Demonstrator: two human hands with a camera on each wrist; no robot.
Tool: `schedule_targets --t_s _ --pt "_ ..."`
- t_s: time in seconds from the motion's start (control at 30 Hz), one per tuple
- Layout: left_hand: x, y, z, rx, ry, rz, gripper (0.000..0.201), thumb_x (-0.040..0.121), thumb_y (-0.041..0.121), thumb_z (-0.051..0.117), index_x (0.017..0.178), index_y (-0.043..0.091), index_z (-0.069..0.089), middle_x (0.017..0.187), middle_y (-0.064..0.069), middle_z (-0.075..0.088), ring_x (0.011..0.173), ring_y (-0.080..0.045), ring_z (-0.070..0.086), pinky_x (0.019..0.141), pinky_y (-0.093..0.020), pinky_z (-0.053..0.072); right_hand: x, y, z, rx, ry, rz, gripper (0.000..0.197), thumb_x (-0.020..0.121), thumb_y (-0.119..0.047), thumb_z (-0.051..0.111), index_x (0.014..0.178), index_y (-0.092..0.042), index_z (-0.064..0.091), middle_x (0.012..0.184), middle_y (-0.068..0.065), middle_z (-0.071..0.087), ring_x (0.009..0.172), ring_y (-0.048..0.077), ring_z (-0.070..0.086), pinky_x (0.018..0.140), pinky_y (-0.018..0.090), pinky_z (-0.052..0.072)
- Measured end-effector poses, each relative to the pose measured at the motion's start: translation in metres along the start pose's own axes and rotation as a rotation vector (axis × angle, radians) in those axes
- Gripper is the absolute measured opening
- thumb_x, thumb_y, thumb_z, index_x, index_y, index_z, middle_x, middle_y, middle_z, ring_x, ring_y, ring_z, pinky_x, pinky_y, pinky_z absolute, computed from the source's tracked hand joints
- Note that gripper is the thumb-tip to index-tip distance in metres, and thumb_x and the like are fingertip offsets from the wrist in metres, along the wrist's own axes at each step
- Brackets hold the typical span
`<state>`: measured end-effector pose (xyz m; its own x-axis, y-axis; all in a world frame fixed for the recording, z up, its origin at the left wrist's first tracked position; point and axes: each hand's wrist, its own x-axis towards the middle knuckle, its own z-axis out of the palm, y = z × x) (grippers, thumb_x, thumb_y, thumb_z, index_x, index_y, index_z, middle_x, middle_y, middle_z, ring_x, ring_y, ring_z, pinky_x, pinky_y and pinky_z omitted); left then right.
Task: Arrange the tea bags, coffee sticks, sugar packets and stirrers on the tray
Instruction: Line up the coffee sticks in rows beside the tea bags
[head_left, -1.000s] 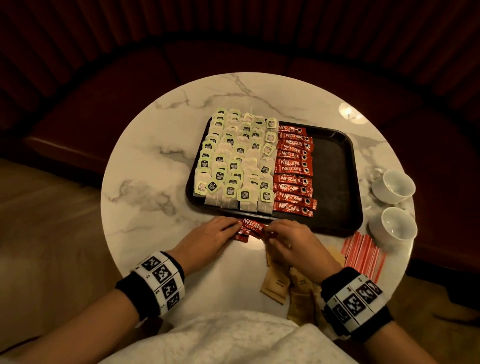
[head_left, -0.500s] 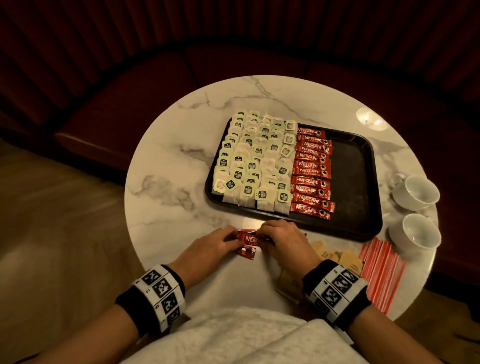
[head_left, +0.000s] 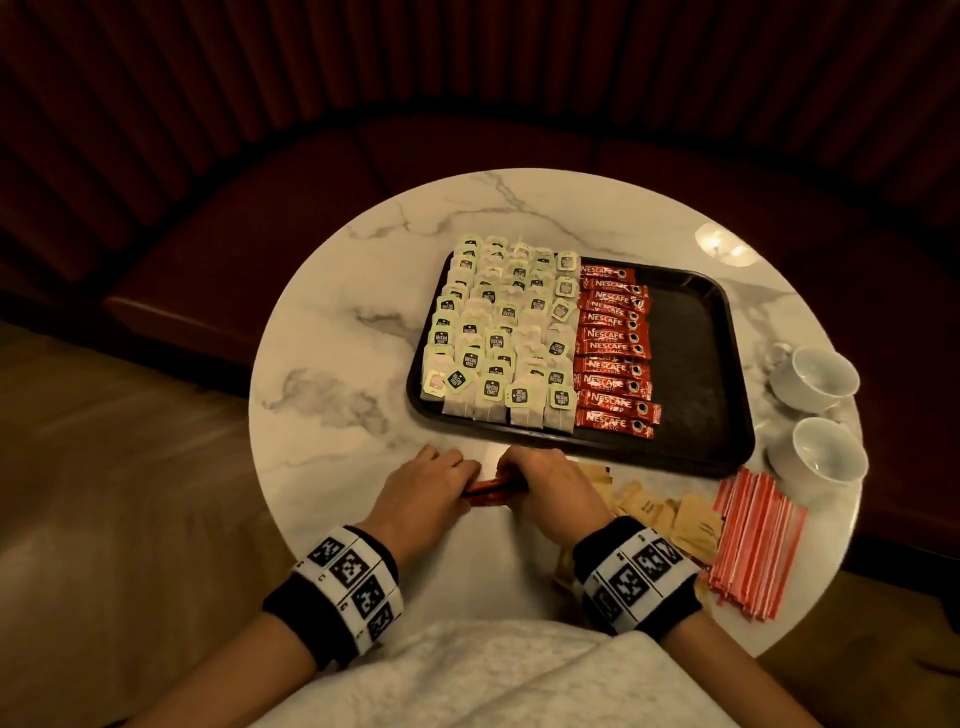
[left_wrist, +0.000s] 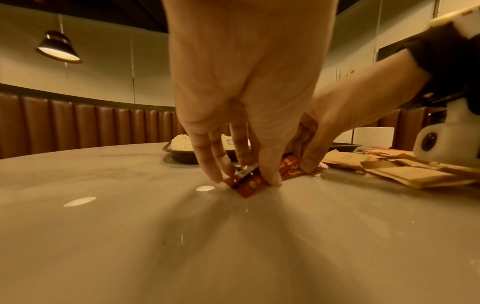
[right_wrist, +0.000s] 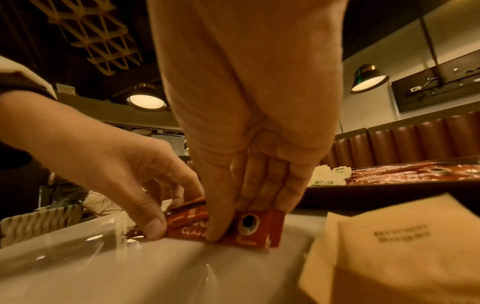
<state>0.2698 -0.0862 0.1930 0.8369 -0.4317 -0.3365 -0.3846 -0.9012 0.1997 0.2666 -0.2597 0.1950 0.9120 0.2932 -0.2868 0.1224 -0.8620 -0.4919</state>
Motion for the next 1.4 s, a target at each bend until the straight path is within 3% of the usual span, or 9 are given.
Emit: schedule_targets --t_s 0.23,0.4,0.57,0.67,0.83,0.97,1.13,1.3,1.4 --pt "-0.004 0.011 0.009 -0.071 -0.014 -0.062 0.017 0.096 0.011 0.046 0.112 0.013 0.053 0.115 -0.007 0.050 0.103 -0.029 0.053 0.076 -0.040 0.044 -0.010 0.000 0.005 0.087 0.006 0.108 0.025 0.094 -0.014 0.061 0.118 -0.021 0.066 0.112 0.000 0.066 0.104 0.015 0.058 0.088 0.021 0.042" --pt "-0.006 0.003 0.015 -0.241 0.026 -0.071 0.015 0.097 0.017 0.053 0.110 0.010 0.055 0.111 -0.007 0.052 0.098 -0.028 0.055 0.074 -0.027 0.033 -0.016 0.003 -0.001 0.228 0.093 0.166 0.024 0.091 -0.017 0.066 0.114 -0.023 0.067 0.109 -0.003 0.067 0.103 0.012 0.059 0.094 0.029 0.051" --pt "-0.012 -0.010 0.010 -0.508 0.075 -0.147 0.024 0.099 0.016 0.052 0.121 0.007 0.054 0.101 0.001 0.043 0.097 -0.020 0.050 0.076 -0.022 0.030 -0.024 0.018 -0.029 0.555 0.270 0.220 0.021 0.092 -0.012 0.065 0.109 -0.024 0.068 0.101 -0.015 0.062 0.091 -0.003 0.053 0.075 0.009 0.041" --pt "-0.016 -0.008 0.002 -0.650 0.087 -0.196 0.018 0.102 0.022 0.046 0.114 0.012 0.054 0.101 0.000 0.051 0.093 -0.019 0.057 0.074 -0.022 0.038 -0.024 0.023 -0.036 0.768 0.345 0.239 0.020 0.090 -0.014 0.068 0.104 -0.027 0.068 0.103 -0.013 0.067 0.098 0.002 0.061 0.086 0.021 0.049" --pt "-0.014 -0.003 -0.015 -1.159 0.131 -0.281 0.016 0.103 0.017 0.042 0.119 0.015 0.047 0.104 -0.012 0.064 0.087 -0.025 0.070 0.082 -0.038 0.058 -0.023 0.016 -0.036 1.145 0.342 0.264 0.014 0.089 -0.011 0.069 0.102 -0.014 0.067 0.098 -0.002 0.073 0.086 0.005 0.070 0.067 0.018 0.055" --pt "-0.009 0.003 -0.029 -1.285 0.198 -0.210 0.026 0.102 0.002 0.039 0.122 0.017 0.035 0.108 -0.011 0.061 0.080 -0.020 0.067 0.070 -0.035 0.060 -0.019 0.013 -0.031 1.302 0.323 0.282 0.021 0.088 -0.013 0.069 0.108 -0.008 0.065 0.096 0.002 0.076 0.094 0.016 0.072 0.084 0.030 0.054" --pt "-0.002 0.020 -0.044 -1.396 0.192 -0.235 0.018 0.100 0.002 0.039 0.107 0.018 0.044 0.075 -0.007 0.052 0.054 -0.009 0.043 0.048 -0.022 0.040 -0.019 0.011 -0.034 1.445 0.321 0.251 0.017 0.090 -0.011 0.066 0.107 -0.011 0.062 0.092 0.000 0.077 0.089 0.015 0.072 0.077 0.028 0.056" --pt "-0.001 0.034 -0.055 -1.467 0.292 -0.144 0.018 0.093 0.031 0.060 0.104 0.017 0.062 0.056 0.008 0.044 0.049 -0.006 0.039 0.045 -0.022 0.037 -0.025 0.008 -0.037 1.282 0.293 0.185 0.019 0.089 -0.018 0.069 0.108 -0.021 0.071 0.100 0.002 0.075 0.094 0.019 0.070 0.083 0.029 0.057" --pt "0.003 0.036 -0.059 -1.430 0.374 -0.137 0.016 0.092 0.026 0.062 0.103 0.014 0.066 0.050 0.013 0.049 0.048 -0.005 0.039 0.045 -0.023 0.036 -0.027 0.006 -0.040 1.273 0.246 0.153 0.018 0.089 -0.017 0.069 0.107 -0.020 0.073 0.095 0.001 0.074 0.081 0.016 0.071 0.075 0.030 0.060"
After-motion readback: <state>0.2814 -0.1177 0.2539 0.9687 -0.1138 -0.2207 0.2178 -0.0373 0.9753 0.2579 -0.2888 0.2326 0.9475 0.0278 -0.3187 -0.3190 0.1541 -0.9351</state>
